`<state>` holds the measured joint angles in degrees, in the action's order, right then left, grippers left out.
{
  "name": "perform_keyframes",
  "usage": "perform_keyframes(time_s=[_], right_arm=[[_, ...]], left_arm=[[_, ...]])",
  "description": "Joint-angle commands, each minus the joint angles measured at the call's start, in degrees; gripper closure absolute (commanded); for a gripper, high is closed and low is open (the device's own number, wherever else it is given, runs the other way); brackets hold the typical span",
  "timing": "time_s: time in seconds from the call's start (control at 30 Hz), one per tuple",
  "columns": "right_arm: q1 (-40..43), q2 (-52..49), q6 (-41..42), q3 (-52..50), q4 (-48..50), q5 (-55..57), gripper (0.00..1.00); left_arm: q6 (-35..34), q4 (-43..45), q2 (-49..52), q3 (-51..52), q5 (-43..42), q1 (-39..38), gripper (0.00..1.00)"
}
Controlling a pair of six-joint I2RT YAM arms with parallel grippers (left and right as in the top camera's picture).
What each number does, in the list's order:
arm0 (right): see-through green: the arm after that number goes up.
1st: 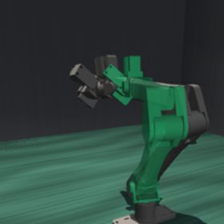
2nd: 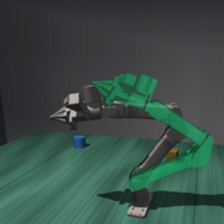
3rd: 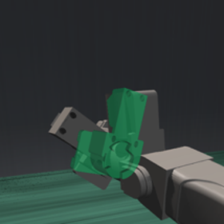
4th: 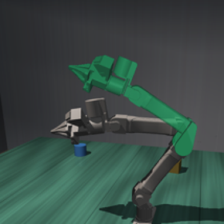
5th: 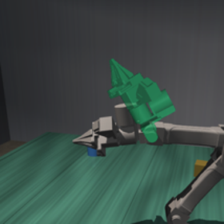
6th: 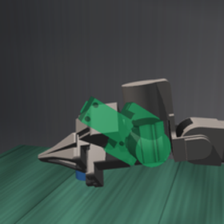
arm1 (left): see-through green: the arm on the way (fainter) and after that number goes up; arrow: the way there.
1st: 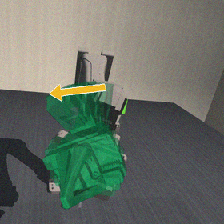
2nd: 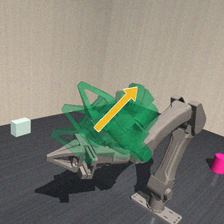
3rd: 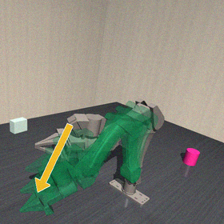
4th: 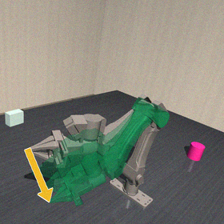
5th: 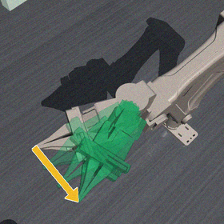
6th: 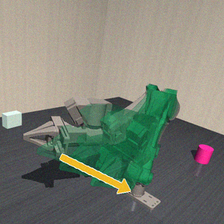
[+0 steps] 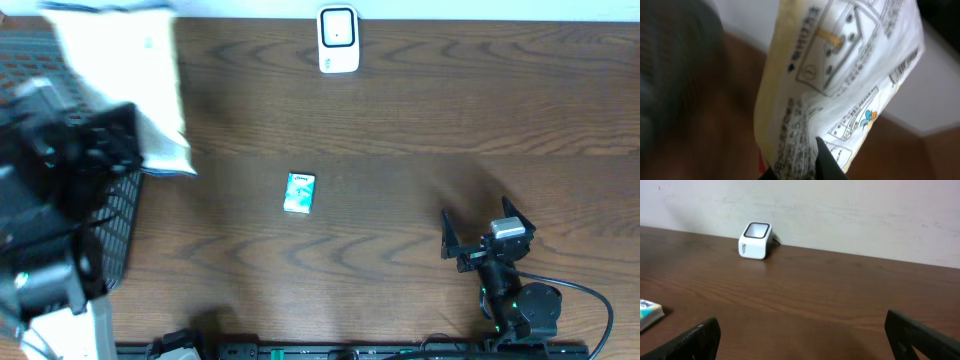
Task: Scan the item barcode
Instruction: 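Carry the white bag to the table center and release it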
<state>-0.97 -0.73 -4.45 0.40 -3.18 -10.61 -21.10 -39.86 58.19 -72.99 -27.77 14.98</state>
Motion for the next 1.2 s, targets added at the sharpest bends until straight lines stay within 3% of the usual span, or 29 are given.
perform_keyframes(time_s=[0.0,0.23,0.63,1.03,1.1,1.13,1.17], right_arm=[[0.55,0.09,0.31,-0.09,-0.26,-0.02,0.01],[0.55,0.09,0.31,-0.09,-0.26,-0.02,0.01],[0.55,0.09,0.31,-0.09,-0.28,-0.02,0.01],[0.55,0.09,0.31,-0.09,-0.26,-0.02,0.01],[0.55,0.09,0.31,-0.09,-0.26,-0.02,0.01],[0.55,0.09,0.31,-0.09,-0.26,-0.02,0.01],[0.55,0.09,0.31,-0.09,-0.28,-0.02,0.01]], left_arm=[[-0.63,-5.70,4.72,-0.26,10.84,-7.89,0.93],[-3.26,-11.32,19.45,1.38,14.97,-17.73,0.93],[-4.76,-2.60,42.03,1.44,15.43,-22.58,0.93],[-9.31,-1.09,48.28,1.64,20.33,-29.42,0.93],[-9.66,-0.85,48.28,1.64,20.33,-30.10,0.83],[-9.64,-0.74,48.28,1.64,20.33,-30.71,0.62],[-9.64,-0.74,48.19,1.64,20.33,-30.91,0.49]])
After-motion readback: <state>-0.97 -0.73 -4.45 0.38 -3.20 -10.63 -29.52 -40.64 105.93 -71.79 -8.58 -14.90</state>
